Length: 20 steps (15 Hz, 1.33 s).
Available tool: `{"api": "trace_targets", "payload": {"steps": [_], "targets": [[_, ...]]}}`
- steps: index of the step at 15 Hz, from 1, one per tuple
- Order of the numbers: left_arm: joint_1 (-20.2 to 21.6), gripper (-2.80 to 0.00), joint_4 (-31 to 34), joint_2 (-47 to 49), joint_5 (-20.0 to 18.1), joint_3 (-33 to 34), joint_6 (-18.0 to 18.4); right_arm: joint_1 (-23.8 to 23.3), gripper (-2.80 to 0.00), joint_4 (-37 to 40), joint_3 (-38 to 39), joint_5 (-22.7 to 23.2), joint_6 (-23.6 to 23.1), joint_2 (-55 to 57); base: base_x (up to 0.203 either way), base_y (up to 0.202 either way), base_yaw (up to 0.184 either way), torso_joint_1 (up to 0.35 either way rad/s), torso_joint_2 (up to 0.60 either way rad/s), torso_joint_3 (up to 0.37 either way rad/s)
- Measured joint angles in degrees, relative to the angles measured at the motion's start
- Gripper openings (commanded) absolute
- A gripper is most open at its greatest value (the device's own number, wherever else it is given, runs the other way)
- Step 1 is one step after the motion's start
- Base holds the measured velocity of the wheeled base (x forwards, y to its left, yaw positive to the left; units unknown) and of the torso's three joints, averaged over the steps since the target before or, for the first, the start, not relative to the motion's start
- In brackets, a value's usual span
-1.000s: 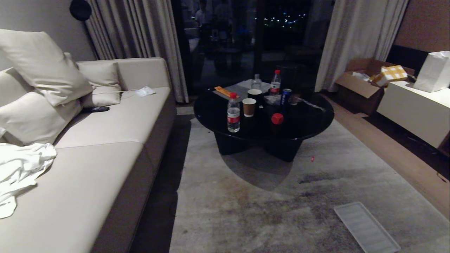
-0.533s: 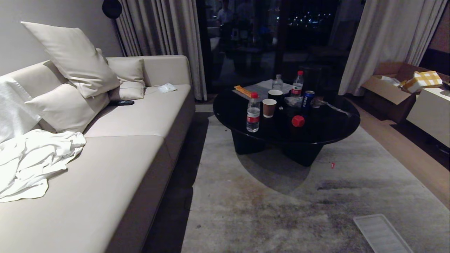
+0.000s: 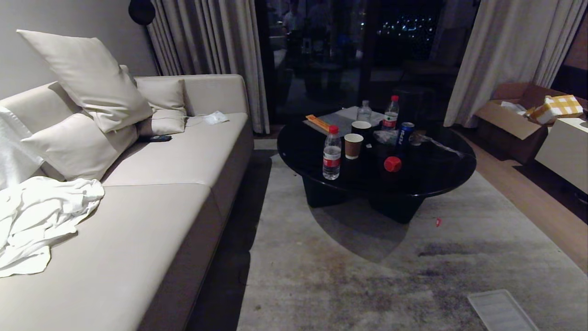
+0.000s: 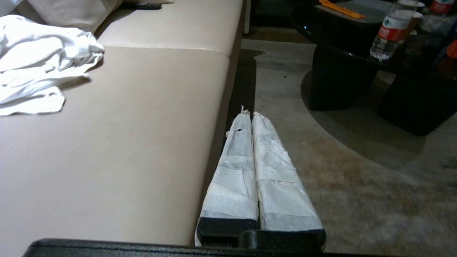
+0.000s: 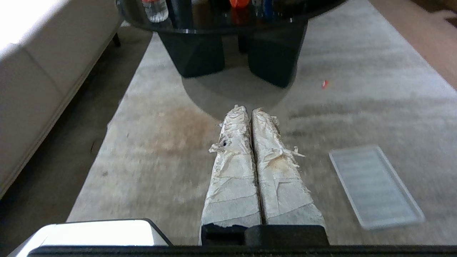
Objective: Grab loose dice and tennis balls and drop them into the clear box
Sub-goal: Pick up toys out of the box
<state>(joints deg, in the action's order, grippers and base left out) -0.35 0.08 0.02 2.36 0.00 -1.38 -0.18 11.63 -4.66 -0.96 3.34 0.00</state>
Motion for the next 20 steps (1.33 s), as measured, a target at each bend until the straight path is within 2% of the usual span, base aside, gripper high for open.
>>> {"api": "trace_targets", "payload": {"steps": [20], "targets": [[0.0, -2.80, 0.0, 0.0, 0.0, 0.0, 0.0, 0.0, -2.80, 0.0, 0.0, 0.0, 0.0, 0.0, 0.182, 0.000, 0.000, 0.002, 0.00, 0.002]]}}
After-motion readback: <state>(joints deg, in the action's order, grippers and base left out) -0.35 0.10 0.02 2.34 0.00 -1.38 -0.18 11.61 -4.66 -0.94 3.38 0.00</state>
